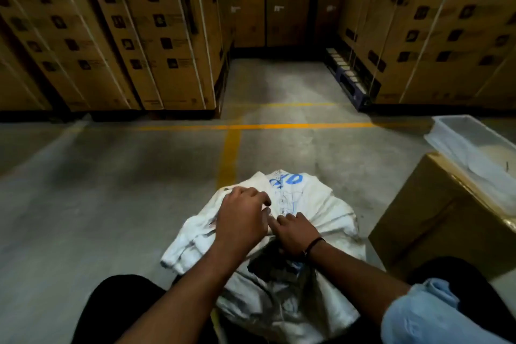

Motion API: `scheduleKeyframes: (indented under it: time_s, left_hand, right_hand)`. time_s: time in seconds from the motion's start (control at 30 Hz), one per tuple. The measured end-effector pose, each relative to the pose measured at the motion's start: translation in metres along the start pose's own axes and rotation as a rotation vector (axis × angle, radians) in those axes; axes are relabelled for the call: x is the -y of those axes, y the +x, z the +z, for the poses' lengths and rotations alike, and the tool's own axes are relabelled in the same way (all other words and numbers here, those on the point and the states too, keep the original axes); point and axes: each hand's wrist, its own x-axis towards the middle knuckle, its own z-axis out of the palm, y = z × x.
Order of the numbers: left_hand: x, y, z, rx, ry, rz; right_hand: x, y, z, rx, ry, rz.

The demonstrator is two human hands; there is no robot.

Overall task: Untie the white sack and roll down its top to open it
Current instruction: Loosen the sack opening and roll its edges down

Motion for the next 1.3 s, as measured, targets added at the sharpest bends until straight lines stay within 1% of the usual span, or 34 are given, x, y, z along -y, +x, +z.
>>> scheduleKeyframes:
  time_s: [0.07,0.1,0.13,0.17,0.2,0.27,0.33,0.4,0.43,0.47,0.5,0.53,0.6,0.63,0.73,0.8,0.83,0.9,0.93,0.97,1.0,1.07,1.13,1.17,1.2,1.23,1.3]
  left_hand:
    - [-0.009,0.004,-0.007,-0.216,0.074,0.118]
    - [-0.017,0.007,-0.012,-0.313,0.077,0.162]
    - [-0.023,0.009,-0.018,-0.373,0.074,0.197]
    - [-0.029,0.010,-0.021,-0.393,0.068,0.212]
    - [-0.031,0.009,-0.021,-0.377,0.062,0.206]
    - [-0.030,0.006,-0.010,-0.269,0.091,0.128]
    - [-0.025,0.004,0.003,-0.081,0.097,0.013]
    - [-0.019,0.009,0.019,0.110,0.057,-0.071]
    - [-0.018,0.013,0.024,0.160,0.051,-0.090]
    - [-0.018,0.016,0.026,0.172,0.048,-0.084]
    - [-0.020,0.019,0.029,0.149,0.034,-0.060]
    - [-0.020,0.022,0.032,0.126,0.013,-0.042]
    - [-0.021,0.030,0.038,0.100,-0.007,-0.052]
    - [-0.022,0.033,0.039,0.098,-0.011,-0.074]
    - [-0.028,0.044,0.035,0.096,-0.101,-0.166]
    - [-0.033,0.052,0.025,0.135,-0.206,-0.256]
    - [-0.033,0.054,0.021,0.148,-0.261,-0.294]
    - [-0.031,0.055,0.013,0.174,-0.343,-0.327]
    - [-0.030,0.056,0.006,0.177,-0.354,-0.326]
    - [-0.027,0.057,-0.001,0.160,-0.342,-0.318]
    - [-0.025,0.059,-0.010,0.111,-0.315,-0.302]
    - [-0.022,0.064,-0.031,-0.062,-0.252,-0.244]
    - [-0.021,0.065,-0.048,-0.241,-0.279,-0.088]
    - [-0.020,0.064,-0.049,-0.283,-0.309,0.023]
    - [-0.020,0.063,-0.048,-0.276,-0.310,0.129]
    - [-0.019,0.063,-0.044,-0.225,-0.280,0.213]
    - [-0.016,0.063,-0.030,-0.084,-0.186,0.278]
  right_hand:
    - [-0.007,0.007,-0.002,-0.013,0.103,0.169]
    - [-0.014,0.009,-0.006,-0.019,0.217,0.293]
    - [-0.023,0.011,-0.009,-0.025,0.359,0.425]
    - [-0.033,0.010,-0.012,-0.044,0.497,0.548]
    - [-0.044,0.009,-0.014,-0.047,0.606,0.652]
    - [-0.058,0.003,-0.016,0.023,0.691,0.763]
    - [-0.061,-0.002,-0.017,0.060,0.718,0.811]
    - [-0.062,0.000,-0.016,0.074,0.721,0.815]
    - [-0.062,0.001,-0.017,0.092,0.691,0.789]
    - [-0.065,0.001,-0.021,0.117,0.679,0.765]
    - [-0.066,0.000,-0.028,0.110,0.653,0.732]
    - [-0.067,-0.002,-0.035,0.098,0.644,0.717]
    - [-0.070,-0.014,-0.056,0.005,0.667,0.685]
    - [-0.073,-0.020,-0.066,-0.082,0.657,0.665]
    - [-0.087,-0.037,-0.090,-0.443,0.460,0.546]
    - [-0.095,-0.041,-0.100,-0.633,0.390,0.382]
    - [-0.097,-0.041,-0.104,-0.666,0.378,0.271]
    - [-0.097,-0.038,-0.104,-0.635,0.369,0.062]
    - [-0.095,-0.035,-0.101,-0.604,0.344,-0.009]
    - [-0.094,-0.032,-0.096,-0.576,0.303,-0.042]
    - [-0.094,-0.026,-0.089,-0.564,0.253,-0.052]
    - [-0.093,-0.015,-0.079,-0.560,0.180,-0.023]
    - [-0.093,-0.005,-0.075,-0.599,0.154,-0.014]
    - [-0.091,-0.001,-0.074,-0.612,0.151,-0.020]
    - [-0.090,0.002,-0.074,-0.626,0.151,-0.041]
    - [-0.088,0.003,-0.075,-0.628,0.152,-0.069]
    - [-0.087,0.004,-0.082,-0.638,0.156,-0.109]
